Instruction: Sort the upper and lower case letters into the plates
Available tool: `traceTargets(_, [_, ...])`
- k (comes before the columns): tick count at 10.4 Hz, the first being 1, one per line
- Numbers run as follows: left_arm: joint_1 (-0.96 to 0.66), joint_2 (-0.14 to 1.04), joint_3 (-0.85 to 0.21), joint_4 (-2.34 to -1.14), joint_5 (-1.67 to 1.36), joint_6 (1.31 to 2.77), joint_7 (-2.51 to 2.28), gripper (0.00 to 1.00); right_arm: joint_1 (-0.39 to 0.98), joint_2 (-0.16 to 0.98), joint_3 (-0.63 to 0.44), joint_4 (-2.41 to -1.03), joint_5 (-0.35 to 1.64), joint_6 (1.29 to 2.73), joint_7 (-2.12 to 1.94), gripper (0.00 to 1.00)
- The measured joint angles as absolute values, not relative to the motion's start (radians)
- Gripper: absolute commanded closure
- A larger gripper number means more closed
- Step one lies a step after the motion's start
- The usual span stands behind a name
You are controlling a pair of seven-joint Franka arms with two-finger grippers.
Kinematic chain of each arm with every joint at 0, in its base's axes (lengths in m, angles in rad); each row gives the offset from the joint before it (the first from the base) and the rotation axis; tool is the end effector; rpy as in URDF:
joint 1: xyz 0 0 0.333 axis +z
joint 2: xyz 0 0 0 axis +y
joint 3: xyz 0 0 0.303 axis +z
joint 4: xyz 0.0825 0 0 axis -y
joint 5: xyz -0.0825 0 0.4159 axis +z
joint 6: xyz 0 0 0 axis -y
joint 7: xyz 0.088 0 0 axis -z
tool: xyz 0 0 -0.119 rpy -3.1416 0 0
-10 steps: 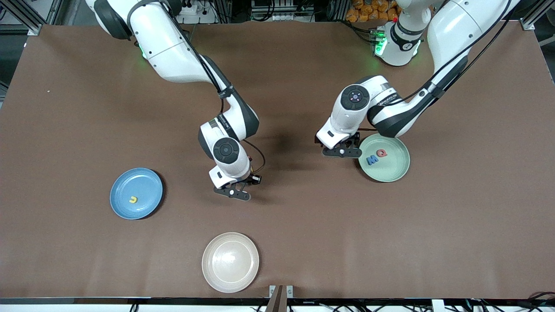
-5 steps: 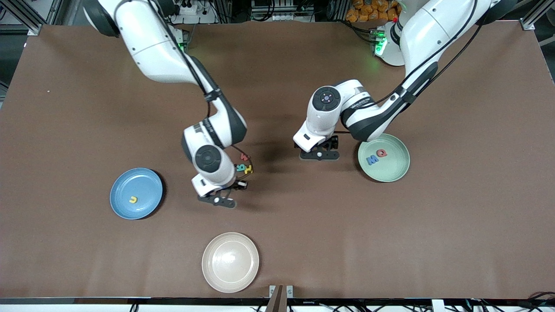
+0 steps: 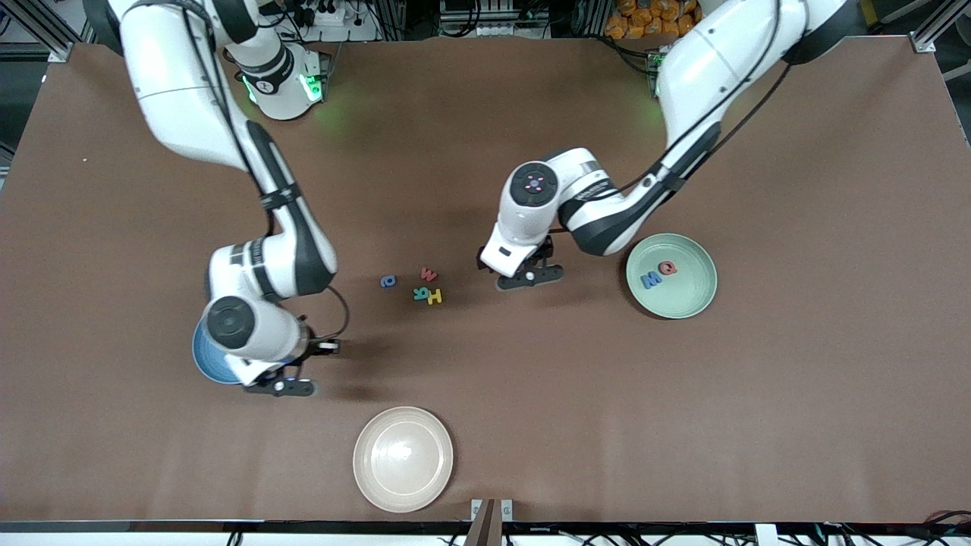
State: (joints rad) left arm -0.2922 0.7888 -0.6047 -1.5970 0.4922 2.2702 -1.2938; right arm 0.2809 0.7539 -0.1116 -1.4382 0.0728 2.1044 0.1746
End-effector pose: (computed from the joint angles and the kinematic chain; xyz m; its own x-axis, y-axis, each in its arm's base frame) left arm 0.4933 -0.5165 0.1908 0.9730 0.2304 -0.0142 0.2309 -0.9712 0.0592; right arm 0.7182 0.1389 0.1986 0.9967 -0.0193 -0.0783 -0.0169 -0.9994 0.0310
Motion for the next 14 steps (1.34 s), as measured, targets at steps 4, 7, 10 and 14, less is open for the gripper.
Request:
traceTargets(4, [-0.488, 0.897, -0.440, -1.420, 0.358, 2.299, -1.504, 0.00, 0.198, 0.754, -0.162, -1.473, 0.072, 2.102, -0.050, 1.00])
traceTargets(7, [-0.530, 0.938, -0.396, -1.380, 0.344, 2.420, -1.742, 0.00, 0.194, 0.754, -0.164, -1.486, 0.072, 2.102, -0.056, 0.00])
traceTargets(10, [-0.577, 0.985, -0.376, -1.321, 0.307, 2.518, -1.897, 0.00, 0.196, 0.754, -0.162, -1.493, 0.072, 2.100, -0.057, 0.00])
traceTargets(14, [-0.580, 1.026, -0.360, -1.306, 0.234, 2.756, -2.217, 0.00, 0.292, 0.732, -0.152, -1.492, 0.072, 2.027, 0.045, 0.00])
